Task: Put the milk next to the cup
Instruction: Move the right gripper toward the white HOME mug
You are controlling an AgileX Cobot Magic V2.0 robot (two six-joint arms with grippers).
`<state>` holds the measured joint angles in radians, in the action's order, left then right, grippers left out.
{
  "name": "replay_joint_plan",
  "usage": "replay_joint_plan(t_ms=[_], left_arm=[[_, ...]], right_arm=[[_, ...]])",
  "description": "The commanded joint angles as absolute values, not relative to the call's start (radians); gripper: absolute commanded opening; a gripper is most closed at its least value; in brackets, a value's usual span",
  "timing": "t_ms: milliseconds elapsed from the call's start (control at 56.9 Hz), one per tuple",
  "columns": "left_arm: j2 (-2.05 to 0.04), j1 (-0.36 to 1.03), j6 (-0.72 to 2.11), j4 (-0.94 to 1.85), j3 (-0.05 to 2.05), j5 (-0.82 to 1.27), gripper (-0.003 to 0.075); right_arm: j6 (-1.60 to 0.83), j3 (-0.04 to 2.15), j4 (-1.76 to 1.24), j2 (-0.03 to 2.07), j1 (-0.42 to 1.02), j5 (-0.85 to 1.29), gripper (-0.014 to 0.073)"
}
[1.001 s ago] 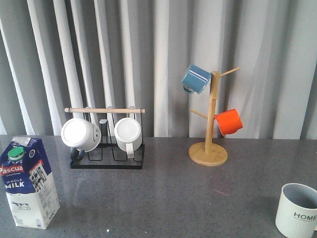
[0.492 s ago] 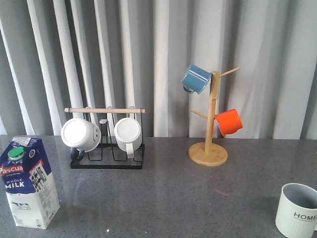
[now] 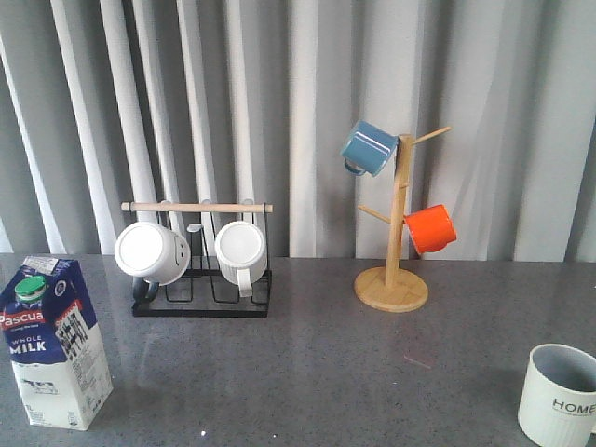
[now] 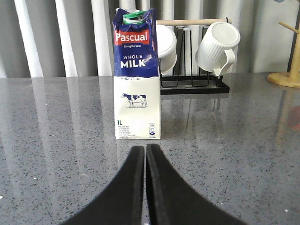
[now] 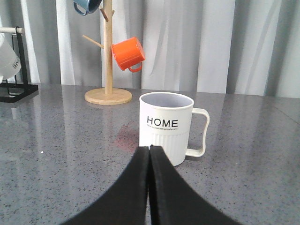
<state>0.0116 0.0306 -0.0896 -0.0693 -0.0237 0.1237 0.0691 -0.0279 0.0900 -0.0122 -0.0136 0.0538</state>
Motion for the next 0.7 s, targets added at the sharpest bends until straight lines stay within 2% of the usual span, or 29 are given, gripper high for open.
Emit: replay_joint_plan(t_ms=[0, 123, 211, 281, 369, 527, 685], left_arm=[[0.024, 0.036, -0.1, -0.063, -0.001, 0.052, -0.0006], [0.024, 0.036, -0.1, -0.063, 0.006, -0.013, -0.0006], [0.024, 0.036, -0.143, -0.062, 0.015, -0.233, -0.0006], [0.018, 0.036, -0.194, -0.062, 0.061, -0.325, -0.0006], [-0.039, 0.036, -0.179, -0.063, 0.172, -0.275, -0.0006], [-0.293, 0.036, -0.17, -0.062, 0.398, -0.069, -0.0006], [-0.516, 0.036, -0.203, -0.063, 0.558, 0.0, -0.0006]], right_arm=[[0.04, -0.037, 0.111, -0.025, -0.015, -0.084, -0.0008], [0.075, -0.029, 0.105, -0.025, -0.014, -0.275, -0.0008], [0.078, 0.012, 0.117, -0.02, -0.014, -0.432, -0.0008], [0.054, 0.073, 0.117, 0.008, -0.014, -0.471, -0.0008], [0.02, 0.182, 0.112, 0.101, -0.014, -0.413, -0.0008], [0.0, 0.39, 0.104, 0.423, -0.014, -0.233, -0.0008], [0.034, 0.467, 0.075, 0.625, -0.014, -0.225, -0.0008]])
